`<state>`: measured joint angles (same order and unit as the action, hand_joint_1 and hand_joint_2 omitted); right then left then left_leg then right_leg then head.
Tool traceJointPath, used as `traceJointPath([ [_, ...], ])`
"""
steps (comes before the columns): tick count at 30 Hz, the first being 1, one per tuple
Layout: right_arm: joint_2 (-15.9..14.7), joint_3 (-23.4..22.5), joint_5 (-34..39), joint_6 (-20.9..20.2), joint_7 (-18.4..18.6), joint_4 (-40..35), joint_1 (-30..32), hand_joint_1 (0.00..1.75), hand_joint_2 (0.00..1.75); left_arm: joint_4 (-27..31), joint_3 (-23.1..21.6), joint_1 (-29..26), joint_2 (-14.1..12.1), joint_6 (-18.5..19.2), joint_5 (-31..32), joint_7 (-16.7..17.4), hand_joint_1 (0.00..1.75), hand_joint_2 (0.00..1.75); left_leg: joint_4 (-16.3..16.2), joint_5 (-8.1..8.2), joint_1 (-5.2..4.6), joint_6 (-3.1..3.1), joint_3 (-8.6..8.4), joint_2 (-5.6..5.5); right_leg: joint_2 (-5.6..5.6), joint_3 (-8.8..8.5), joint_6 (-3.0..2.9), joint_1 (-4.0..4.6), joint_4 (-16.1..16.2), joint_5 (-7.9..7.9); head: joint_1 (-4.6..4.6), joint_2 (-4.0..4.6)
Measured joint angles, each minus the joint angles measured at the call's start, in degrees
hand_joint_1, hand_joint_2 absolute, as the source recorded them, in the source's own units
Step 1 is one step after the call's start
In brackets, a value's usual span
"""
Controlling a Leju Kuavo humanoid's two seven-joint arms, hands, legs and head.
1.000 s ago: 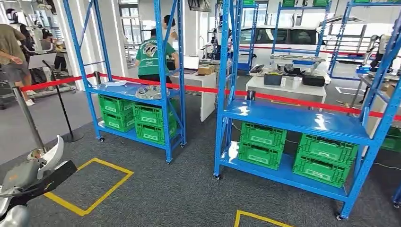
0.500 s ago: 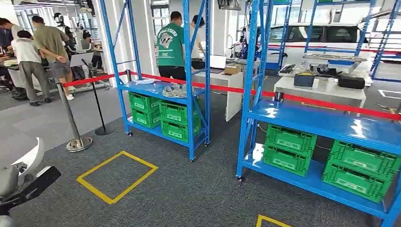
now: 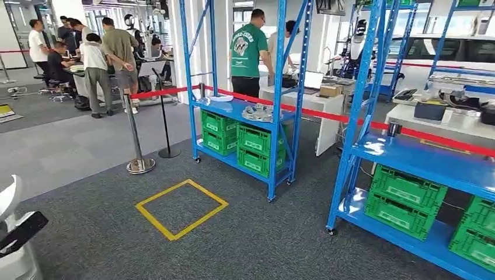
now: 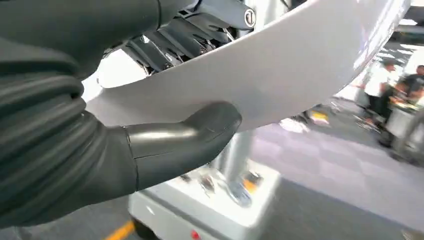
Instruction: Take the parts from the cabinet and place them on the table.
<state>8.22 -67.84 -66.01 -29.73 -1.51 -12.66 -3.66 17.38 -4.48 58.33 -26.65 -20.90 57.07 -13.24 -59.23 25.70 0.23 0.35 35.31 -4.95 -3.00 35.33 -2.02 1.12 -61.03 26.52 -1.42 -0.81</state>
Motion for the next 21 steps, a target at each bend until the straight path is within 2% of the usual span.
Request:
traceJointPath([
  [1,-0.2,0.0,0.0,0.0,0.0,0.0,0.0,0.00,0.00,0.0,0.0,0.0,-0.5,0.0,0.1,-0.6,1.75,1.75,0.0,-0.05,-0.11,-0.31,0.19,-0.48,-1.22,-0.74,-0.04,-0.07,1.5,0.76,0.00,0.00],
  [2,-0.2,0.0,0.0,-0.3,-0.1,0.0,0.1,0.00,0.00,0.0,0.0,0.0,-1.0,0.0,0.2,-1.1,1.75,1.75,0.1,-0.08,0.18,-0.66,0.28,-1.12,-0.47,-0.81,-0.05,0.12,1.8,0.62,0.02,0.00],
  [4,-0.2,0.0,0.0,0.0,-0.1,0.0,0.0,0.00,0.00,0.0,0.1,-0.1,-1.9,0.0,0.4,-1.4,1.75,1.75,0.5,-0.32,0.56,-1.40,0.33,-2.19,0.59,-1.02,-0.50,0.50,1.9,0.71,0.00,0.00],
  [5,-0.2,0.0,0.0,0.1,-0.1,0.0,0.0,0.00,0.00,0.0,0.1,-0.1,-2.3,0.0,0.4,-1.4,1.75,1.75,0.7,-0.42,0.35,-1.83,0.35,-2.40,1.29,-1.73,-0.90,0.21,2.9,0.19,-0.02,0.00],
  [6,-0.2,0.0,0.0,0.1,-0.1,0.0,-0.1,0.00,0.00,0.0,0.1,-0.2,-3.0,0.0,0.4,-1.4,1.75,1.75,0.0,-0.01,0.41,-1.63,0.74,0.19,2.00,-2.14,-0.99,0.07,3.9,-0.33,-0.07,0.00],
  [7,-0.2,0.0,0.0,0.1,-0.2,0.0,0.0,0.00,0.00,0.0,0.1,0.2,-3.1,0.0,0.4,-1.3,1.75,1.75,-1.9,1.77,0.21,-1.83,1.63,2.48,2.35,-2.36,-1.22,0.10,4.4,-0.46,-0.15,0.00],
  [8,-0.2,0.0,0.0,0.1,-0.1,0.0,0.1,0.00,0.00,0.0,0.1,0.4,-3.2,0.0,0.4,-1.3,1.75,1.75,-5.6,3.93,0.23,-2.03,3.26,3.41,3.00,-2.42,-1.28,0.08,4.4,-0.51,-0.15,0.00],
  [10,-0.2,0.0,0.0,0.1,-0.1,0.0,0.1,0.00,0.00,-0.1,0.1,0.2,-3.2,0.0,0.4,-1.3,1.75,1.75,-14.2,7.32,0.55,-2.67,7.10,4.21,4.36,-2.43,-1.45,0.04,4.3,-0.33,-0.17,0.00],
  [11,-0.2,0.0,0.0,0.1,-0.1,0.0,0.1,0.00,0.00,-0.2,0.1,0.0,-3.2,0.0,0.4,-1.3,1.75,1.75,-15.8,7.26,0.78,-3.00,7.92,4.34,4.99,-2.40,-1.43,-0.04,4.2,-0.22,-0.13,0.00],
  [12,-0.2,0.0,0.0,0.1,-0.1,0.0,0.1,0.00,0.00,-0.2,0.1,-0.2,-3.3,0.0,0.4,-1.3,1.75,1.75,-14.5,5.84,1.03,-3.38,7.24,4.59,5.62,-2.38,-1.23,-0.19,4.0,-0.01,-0.15,0.00],
  [13,-0.2,0.0,0.0,0.1,-0.1,0.0,0.1,0.00,0.00,-0.2,0.1,-0.2,-3.3,0.0,0.4,-1.3,1.75,1.75,-11.0,3.64,1.27,-3.74,5.38,5.01,6.22,-2.33,-0.97,-0.43,3.5,0.31,-0.15,0.00],
  [14,-0.2,0.0,0.0,0.1,-0.1,0.0,0.1,0.00,0.00,-0.2,0.1,-0.2,-3.4,0.0,0.4,-1.3,1.75,1.75,-6.1,1.33,1.47,-4.08,2.79,5.81,6.77,-2.29,-0.61,-0.71,3.0,0.70,-0.13,0.00],
  [15,-0.2,0.0,0.0,0.1,-0.1,0.0,0.1,0.00,0.00,-0.2,0.1,-0.2,-3.6,0.0,0.4,-1.3,1.75,1.75,-1.3,-0.32,1.64,-4.47,0.18,7.75,7.26,-2.27,-0.15,-0.73,2.4,1.20,-0.17,0.00],
  [16,-0.6,0.0,0.0,0.1,-0.1,-0.1,0.0,0.00,0.00,-0.3,0.1,0.0,-3.5,0.0,0.4,-1.3,1.75,1.75,-0.4,1.10,0.96,-4.33,-0.24,9.72,7.66,-2.14,0.40,-0.23,1.8,1.76,-0.29,0.00],
  [17,-0.4,0.0,0.0,0.0,-0.2,-0.1,0.0,0.00,0.00,-0.2,0.1,0.0,-3.5,0.0,0.4,-1.3,1.75,1.75,-0.4,0.67,1.26,-3.13,-0.36,8.65,8.17,-2.23,0.60,-0.19,1.5,2.13,-0.02,0.00],
  [20,-0.5,0.0,0.0,0.0,-0.1,-0.1,-0.1,0.00,0.00,-0.2,0.1,-0.4,-3.8,0.0,0.4,-1.3,1.75,1.75,-0.7,0.74,1.17,-2.13,0.11,6.83,9.75,-2.51,1.04,-0.17,1.5,2.38,-0.04,0.00],
  [21,-0.4,0.0,0.0,0.0,-0.1,-0.1,-0.1,0.00,0.00,0.0,0.1,-0.3,-3.9,0.0,0.4,-1.3,1.75,1.75,-0.6,0.55,1.35,-1.66,0.08,6.25,8.63,-2.50,1.64,-0.54,1.0,2.94,-0.02,0.00],
])
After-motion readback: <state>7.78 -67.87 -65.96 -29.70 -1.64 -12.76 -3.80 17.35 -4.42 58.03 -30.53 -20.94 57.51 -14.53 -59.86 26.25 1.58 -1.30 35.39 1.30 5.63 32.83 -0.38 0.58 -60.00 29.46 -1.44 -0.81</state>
